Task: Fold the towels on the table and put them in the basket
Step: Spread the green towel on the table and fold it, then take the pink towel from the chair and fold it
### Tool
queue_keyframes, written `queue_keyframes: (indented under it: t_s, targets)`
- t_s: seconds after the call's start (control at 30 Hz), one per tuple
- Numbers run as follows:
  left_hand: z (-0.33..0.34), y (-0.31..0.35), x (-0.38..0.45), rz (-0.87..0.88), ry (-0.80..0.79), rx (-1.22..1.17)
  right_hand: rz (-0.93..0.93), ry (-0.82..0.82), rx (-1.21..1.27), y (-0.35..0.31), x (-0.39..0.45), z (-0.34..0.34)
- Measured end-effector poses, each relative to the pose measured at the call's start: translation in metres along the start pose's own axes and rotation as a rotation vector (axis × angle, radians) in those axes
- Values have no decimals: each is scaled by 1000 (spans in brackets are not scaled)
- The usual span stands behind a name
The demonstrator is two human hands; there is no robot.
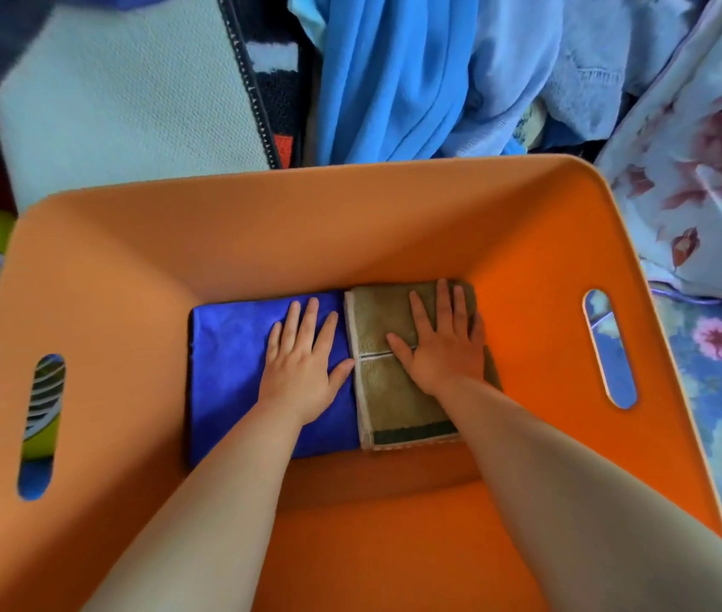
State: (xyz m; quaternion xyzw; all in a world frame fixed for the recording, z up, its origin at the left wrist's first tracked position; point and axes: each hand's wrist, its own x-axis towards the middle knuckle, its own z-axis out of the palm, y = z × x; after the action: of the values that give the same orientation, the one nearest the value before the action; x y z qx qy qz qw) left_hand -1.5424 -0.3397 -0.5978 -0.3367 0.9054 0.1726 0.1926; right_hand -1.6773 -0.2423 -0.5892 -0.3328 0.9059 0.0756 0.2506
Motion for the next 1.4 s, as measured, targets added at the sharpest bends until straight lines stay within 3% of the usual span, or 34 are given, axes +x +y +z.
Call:
queue_keyframes:
  t_s: [0.03,0.07,0.27,0.4,0.53,0.77,1.1,1.3,1.4]
  targets:
    - [-57,-3,-32,-23,69,52,-37,30,34,-14,-29,-48]
    - [-72,0,-40,-13,55,52,-66,25,39,-17,-36,-58]
    - [-74,13,-38,-45,23,56,-49,-47,106,-6,-45,-57]
    - [-92,25,-51,-146,107,-57,-46,56,270,-3,-69,-77]
    - [-144,42,-101,-123,284,-90,-144,234,297,-2,-124,-133]
    - [-211,79,-222,-70,469,37,-278,472,264,18,-238,-202]
    - [-267,138,-407,59,551,161,-317,722,272,68,-439,-243]
    - [-264,181,-505,277,614,195,-208,881,252,106,-561,-229]
    - [-251,218,-556,408,571,233,-85,916,255,139,-636,-204]
